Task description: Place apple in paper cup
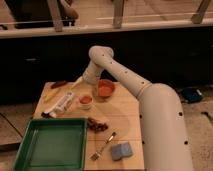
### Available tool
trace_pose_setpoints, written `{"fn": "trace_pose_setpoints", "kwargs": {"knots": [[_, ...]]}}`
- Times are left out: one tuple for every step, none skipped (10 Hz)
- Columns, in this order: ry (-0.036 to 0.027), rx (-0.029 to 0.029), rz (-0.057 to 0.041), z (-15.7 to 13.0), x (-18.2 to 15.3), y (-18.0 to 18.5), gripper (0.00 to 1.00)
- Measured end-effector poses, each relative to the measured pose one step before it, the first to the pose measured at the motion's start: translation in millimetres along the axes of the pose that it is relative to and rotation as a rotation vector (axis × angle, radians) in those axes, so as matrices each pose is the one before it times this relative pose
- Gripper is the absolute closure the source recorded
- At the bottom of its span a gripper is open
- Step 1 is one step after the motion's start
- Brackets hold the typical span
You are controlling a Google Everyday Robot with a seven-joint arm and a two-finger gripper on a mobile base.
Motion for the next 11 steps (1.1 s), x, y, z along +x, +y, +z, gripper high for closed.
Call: {"fn": "trace_pose_setpoints", "kwargs": {"knots": [[0.00151, 0.00461, -0.00548, -0.73, -0.37, 0.44, 0.20], [0.00256, 0.00412, -0.00891, -1.10, -0.39, -0.07, 0.20], [0.00153, 0.00429, -0.00831, -0.36, -0.40, -0.29, 0.20], [0.00190, 0.00304, -0.00430, -0.76, -0.21, 0.42, 0.20], [0.00209, -0.00007, 0.00091, -1.45, 0.19, 0.71, 0.20], [-0.00015, 0.00004, 0.00037, -0.02, -0.08, 0.34, 0.20], [-0.00047, -0.00003, -0.00111, 0.36, -0.04, -0.80, 0.20], [-0.00036, -0.00002, -0.00152, 0.27, -0.03, -1.15, 0.20], [-0.00030, -0.00015, -0.00001, 0.16, -0.07, 0.07, 0.20], [0.00039, 0.00003, 0.00104, -0.27, 0.04, 0.76, 0.20], [0.00017, 0.00006, 0.00015, -0.08, 0.05, 0.09, 0.20]]}}
